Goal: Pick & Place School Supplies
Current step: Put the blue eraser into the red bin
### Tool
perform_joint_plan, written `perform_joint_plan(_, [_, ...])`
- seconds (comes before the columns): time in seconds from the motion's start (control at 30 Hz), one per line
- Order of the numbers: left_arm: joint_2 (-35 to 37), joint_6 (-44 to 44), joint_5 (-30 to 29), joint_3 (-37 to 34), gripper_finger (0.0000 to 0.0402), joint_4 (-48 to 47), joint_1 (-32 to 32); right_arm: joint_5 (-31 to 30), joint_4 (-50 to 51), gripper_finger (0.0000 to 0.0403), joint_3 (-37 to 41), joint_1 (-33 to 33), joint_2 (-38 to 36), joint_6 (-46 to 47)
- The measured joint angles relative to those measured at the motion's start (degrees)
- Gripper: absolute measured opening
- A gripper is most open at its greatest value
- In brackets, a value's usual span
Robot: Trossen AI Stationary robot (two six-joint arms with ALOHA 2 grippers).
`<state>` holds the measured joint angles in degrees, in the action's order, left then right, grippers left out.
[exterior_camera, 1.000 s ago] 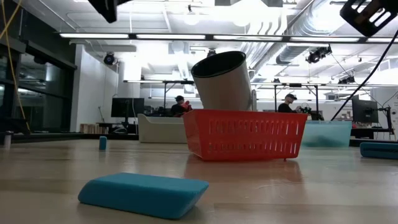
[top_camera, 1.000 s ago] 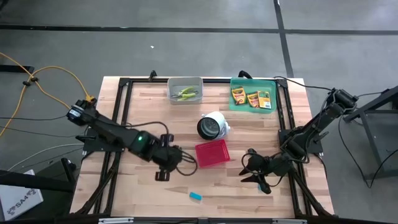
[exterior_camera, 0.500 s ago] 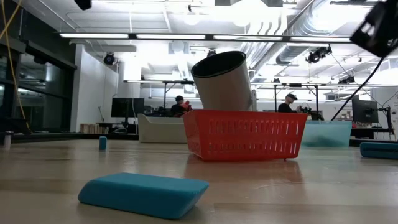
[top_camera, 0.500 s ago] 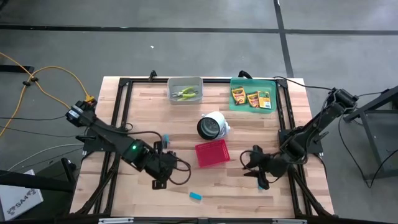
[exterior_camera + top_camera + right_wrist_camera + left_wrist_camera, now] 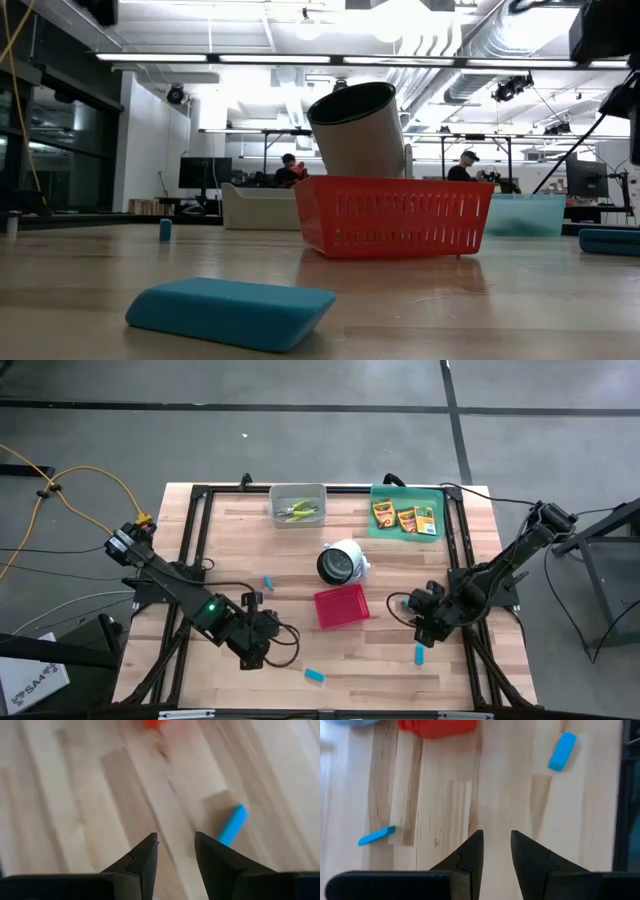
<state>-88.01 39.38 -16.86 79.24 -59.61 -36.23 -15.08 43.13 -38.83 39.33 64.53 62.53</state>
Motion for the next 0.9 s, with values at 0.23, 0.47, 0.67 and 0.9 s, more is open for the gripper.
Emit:
perform_joint_plan(0.23, [0.0,4.2,0.0,-6.5,0.0092,0.0,0.0,0.6,5.9,0.0122,0.0,-4.5,0.1,0.4])
perform_joint_plan(0.47, [0.0,7.2,0.6,-11.4,0.0092,0.0,0.0,0.6,7.4,0.0122,0.0,-8.3,1.1,0.4])
perform_joint_plan(0.67, [0.0,7.9,0.6,-12.8,0.0092,0.1,0.0,2.1,7.3,0.0122,0.0,-9.5,6.5,0.5])
perform_joint_plan(0.9, [0.0,7.8,0.6,-12.8,0.0092,0.3,0.0,4.3,6.7,0.0122,0.0,-9.5,12.1,3.5])
